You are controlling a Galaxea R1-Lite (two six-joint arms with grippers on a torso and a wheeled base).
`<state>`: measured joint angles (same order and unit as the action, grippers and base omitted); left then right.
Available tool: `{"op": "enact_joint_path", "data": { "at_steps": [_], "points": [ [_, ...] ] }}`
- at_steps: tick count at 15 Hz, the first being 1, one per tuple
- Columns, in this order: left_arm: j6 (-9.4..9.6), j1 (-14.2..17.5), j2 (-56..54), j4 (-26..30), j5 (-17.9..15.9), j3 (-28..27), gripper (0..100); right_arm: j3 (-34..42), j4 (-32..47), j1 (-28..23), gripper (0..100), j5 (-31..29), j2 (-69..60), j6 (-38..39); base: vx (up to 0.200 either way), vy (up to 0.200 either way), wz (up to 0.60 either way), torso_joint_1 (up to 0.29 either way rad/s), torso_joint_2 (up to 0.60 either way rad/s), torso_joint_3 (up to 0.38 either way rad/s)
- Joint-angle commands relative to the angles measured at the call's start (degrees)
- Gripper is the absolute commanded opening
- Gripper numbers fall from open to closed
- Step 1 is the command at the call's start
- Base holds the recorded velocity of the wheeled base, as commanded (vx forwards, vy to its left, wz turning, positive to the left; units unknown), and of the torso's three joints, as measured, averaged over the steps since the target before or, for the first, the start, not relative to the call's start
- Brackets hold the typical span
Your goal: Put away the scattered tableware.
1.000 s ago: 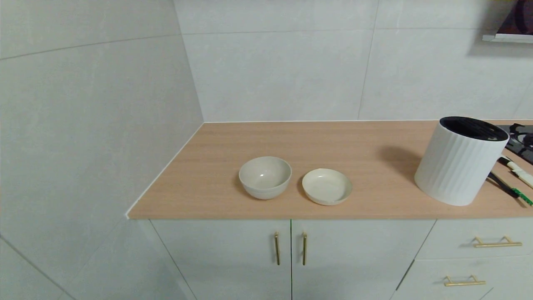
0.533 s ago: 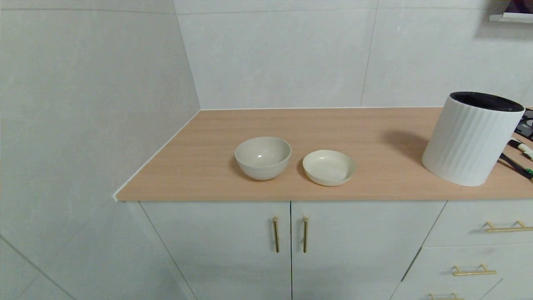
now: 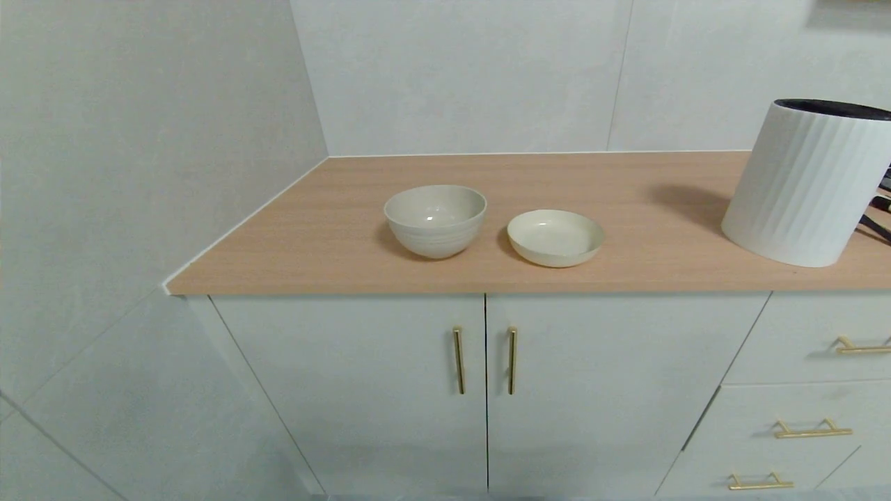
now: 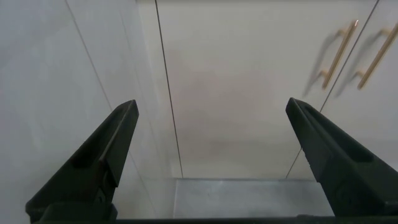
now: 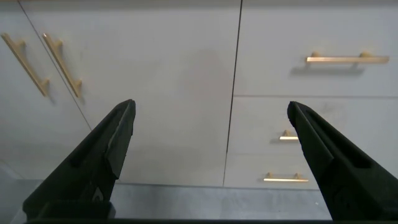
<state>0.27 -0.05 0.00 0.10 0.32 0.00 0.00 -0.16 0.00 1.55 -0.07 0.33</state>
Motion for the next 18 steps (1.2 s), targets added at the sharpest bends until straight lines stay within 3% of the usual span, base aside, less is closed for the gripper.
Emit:
{"op": "enact_joint_path", "data": {
  "at_steps": [1, 10, 18],
  "points": [
    [0.00, 0.05, 0.09, -0.01, 0.03, 0.00, 100, 0.00, -0.02, 0.00, 100, 0.03, 0.07, 0.02, 0.000, 0.000, 0.00, -0.173, 0.47, 0.290],
    [0.00, 0.05, 0.09, -0.01, 0.03, 0.00, 100, 0.00, -0.02, 0.00, 100, 0.03, 0.07, 0.02, 0.000, 0.000, 0.00, -0.133, 0.45, 0.311],
    [0.26, -0.04, 0.09, 0.08, 0.03, 0.00, 100, 0.00, -0.02, 0.00, 100, -0.05, 0.07, 0.11, -0.025, 0.000, 0.00, -0.013, 0.06, 0.041]
  ]
}}
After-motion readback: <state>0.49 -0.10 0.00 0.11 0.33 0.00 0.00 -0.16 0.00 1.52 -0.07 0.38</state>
